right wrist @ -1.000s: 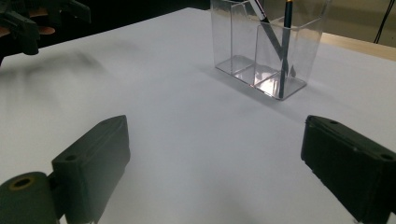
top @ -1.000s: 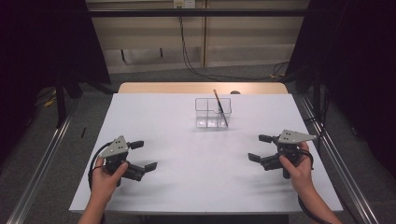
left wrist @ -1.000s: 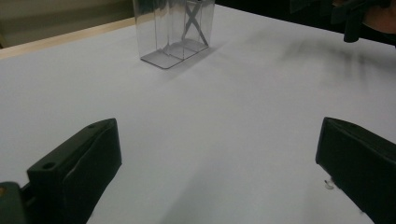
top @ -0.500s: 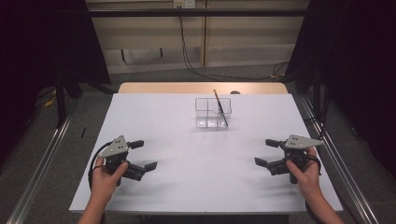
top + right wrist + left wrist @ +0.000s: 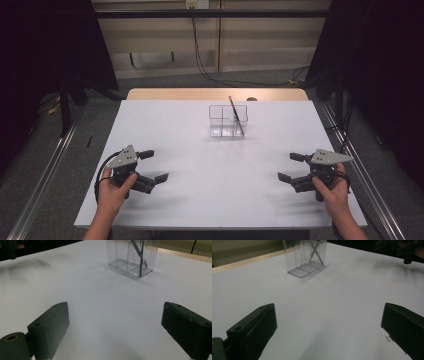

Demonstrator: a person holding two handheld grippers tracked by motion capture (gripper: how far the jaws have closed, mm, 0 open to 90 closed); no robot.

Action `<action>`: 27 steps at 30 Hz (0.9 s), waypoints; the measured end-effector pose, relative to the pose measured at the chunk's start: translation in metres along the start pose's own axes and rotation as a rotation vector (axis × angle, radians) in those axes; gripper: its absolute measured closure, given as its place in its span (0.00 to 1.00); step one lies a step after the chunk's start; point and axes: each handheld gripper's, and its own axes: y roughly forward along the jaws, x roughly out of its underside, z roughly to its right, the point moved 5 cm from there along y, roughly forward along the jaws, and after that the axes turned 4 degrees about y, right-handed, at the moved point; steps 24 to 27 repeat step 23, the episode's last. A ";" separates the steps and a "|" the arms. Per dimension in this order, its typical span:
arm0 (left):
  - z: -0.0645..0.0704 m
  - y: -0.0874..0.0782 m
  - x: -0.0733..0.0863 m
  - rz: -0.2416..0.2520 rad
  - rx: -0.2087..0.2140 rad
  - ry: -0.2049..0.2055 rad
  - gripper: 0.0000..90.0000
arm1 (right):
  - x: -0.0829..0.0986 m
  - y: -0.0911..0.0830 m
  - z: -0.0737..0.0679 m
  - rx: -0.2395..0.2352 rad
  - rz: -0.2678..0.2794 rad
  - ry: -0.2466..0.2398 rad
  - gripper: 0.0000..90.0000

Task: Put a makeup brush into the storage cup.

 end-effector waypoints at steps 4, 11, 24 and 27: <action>0.000 0.000 0.000 0.001 0.002 0.001 0.00 | 0.001 -0.004 0.001 0.005 0.007 0.012 0.08; 0.001 0.001 0.000 0.002 0.006 -0.007 0.00 | 0.003 -0.008 0.000 0.010 0.010 0.010 0.08; 0.002 0.004 0.000 -0.005 0.014 -0.002 0.00 | 0.003 -0.012 0.002 0.022 0.005 -0.012 0.08; 0.002 0.004 0.000 -0.005 0.014 -0.002 0.00 | 0.003 -0.012 0.002 0.022 0.005 -0.012 0.08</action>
